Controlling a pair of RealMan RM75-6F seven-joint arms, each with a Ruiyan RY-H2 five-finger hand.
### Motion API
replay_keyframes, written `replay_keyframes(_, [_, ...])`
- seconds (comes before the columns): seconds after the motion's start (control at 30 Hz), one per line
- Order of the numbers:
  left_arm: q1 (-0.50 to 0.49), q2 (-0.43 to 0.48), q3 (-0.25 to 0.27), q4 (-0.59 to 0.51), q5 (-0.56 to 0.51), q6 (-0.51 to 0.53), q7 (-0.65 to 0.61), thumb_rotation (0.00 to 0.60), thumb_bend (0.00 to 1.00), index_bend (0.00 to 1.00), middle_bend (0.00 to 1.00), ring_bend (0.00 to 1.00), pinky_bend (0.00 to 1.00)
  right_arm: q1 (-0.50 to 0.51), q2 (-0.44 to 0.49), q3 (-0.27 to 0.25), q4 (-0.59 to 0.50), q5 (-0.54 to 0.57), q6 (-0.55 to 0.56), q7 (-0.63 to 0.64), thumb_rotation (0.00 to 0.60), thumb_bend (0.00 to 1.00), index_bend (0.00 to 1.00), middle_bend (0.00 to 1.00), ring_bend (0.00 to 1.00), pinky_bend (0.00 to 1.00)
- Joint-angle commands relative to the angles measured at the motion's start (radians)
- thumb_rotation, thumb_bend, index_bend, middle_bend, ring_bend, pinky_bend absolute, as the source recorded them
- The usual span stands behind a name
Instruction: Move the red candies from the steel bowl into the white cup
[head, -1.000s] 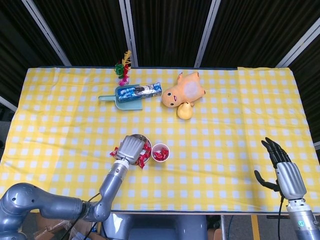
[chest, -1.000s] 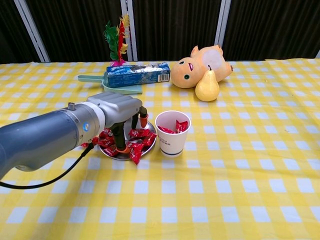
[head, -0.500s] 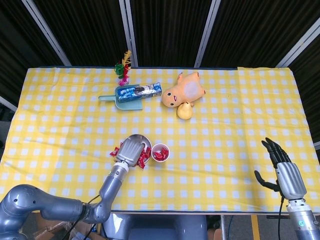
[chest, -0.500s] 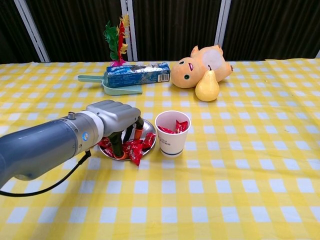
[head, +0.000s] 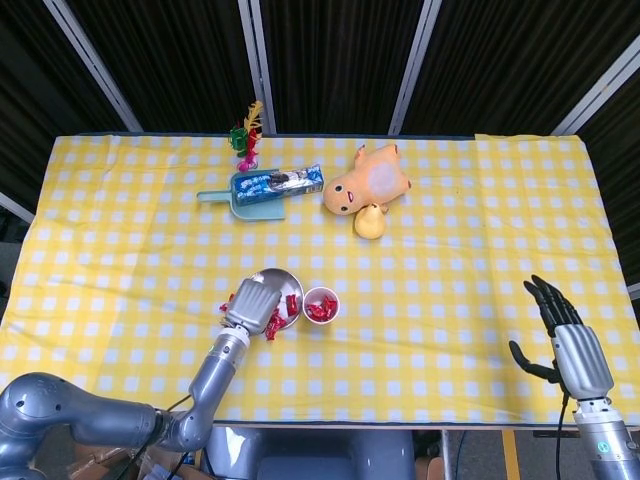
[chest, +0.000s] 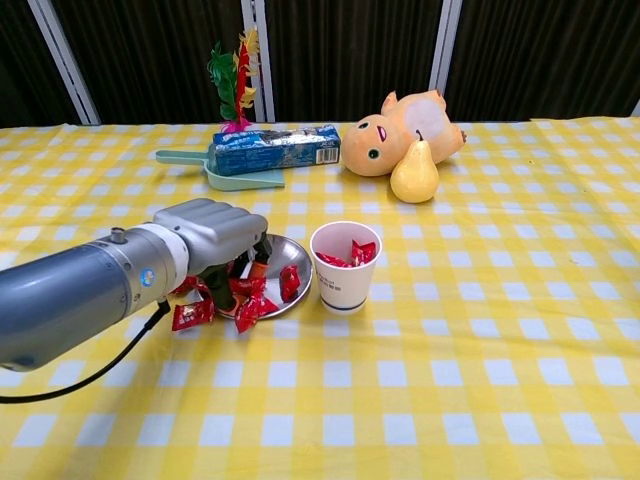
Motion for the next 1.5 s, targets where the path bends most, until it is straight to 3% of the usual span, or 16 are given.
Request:
replay_keyframes(0.03, [0.007,0.031,-0.02,-0.029,0.02,0.015,-0.014,0.6,0.4,0.55,0.65,0.91,0.96,0.0,-0.001,0.0,0.001,-0.001,0.001,0.0,0.6,0.42,0.0,0.0,0.0,0.12])
replay_keyframes(0.47, [-0.003,0.139,-0.113,-0.138,0.063,0.031,-0.051,0.6,0.4,0.55,0.65,0.91,0.96,-0.001,-0.003,0.001,-0.001,-0.005,0.006,-0.01,0.6,0.42,0.0,0.0,0.0,0.12])
replay_keyframes(0.7, [-0.028,0.111,-0.121,-0.176,0.126,0.019,-0.07,0.6,0.4,0.55,0.64,0.91,0.96,0.0,-0.004,0.002,-0.001,-0.001,0.003,-0.002,0.6,0.42,0.0,0.0,0.0,0.12])
replay_keyframes(0.87, [-0.062,0.07,-0.126,-0.177,0.112,0.01,-0.035,0.6,0.4,0.55,0.63,0.91,0.96,0.001,-0.002,0.002,-0.002,-0.002,0.002,0.005,0.6,0.42,0.0,0.0,0.0,0.12])
replay_keyframes(1.07, [-0.087,0.044,-0.124,-0.176,0.065,0.014,0.013,0.6,0.4,0.51,0.58,0.91,0.96,0.0,0.0,0.003,-0.001,-0.002,0.004,0.012,0.6,0.42,0.0,0.0,0.0,0.12])
replay_keyframes(1.2, [-0.091,0.032,-0.124,-0.169,0.038,0.025,0.022,0.6,0.34,0.44,0.48,0.9,0.96,-0.001,0.001,0.003,0.0,-0.004,0.006,0.014,0.6,0.42,0.0,0.0,0.0,0.12])
replay_keyframes(1.37, [-0.08,0.025,-0.12,-0.173,0.058,0.042,-0.005,0.6,0.32,0.36,0.35,0.9,0.96,-0.001,0.001,0.002,0.0,-0.004,0.005,0.014,0.6,0.42,0.0,0.0,0.0,0.12])
replay_keyframes(1.5, [-0.07,0.034,-0.119,-0.183,0.085,0.051,-0.029,0.6,0.32,0.33,0.31,0.9,0.96,-0.001,0.0,0.002,-0.001,-0.004,0.005,0.012,0.6,0.42,0.0,0.0,0.0,0.12])
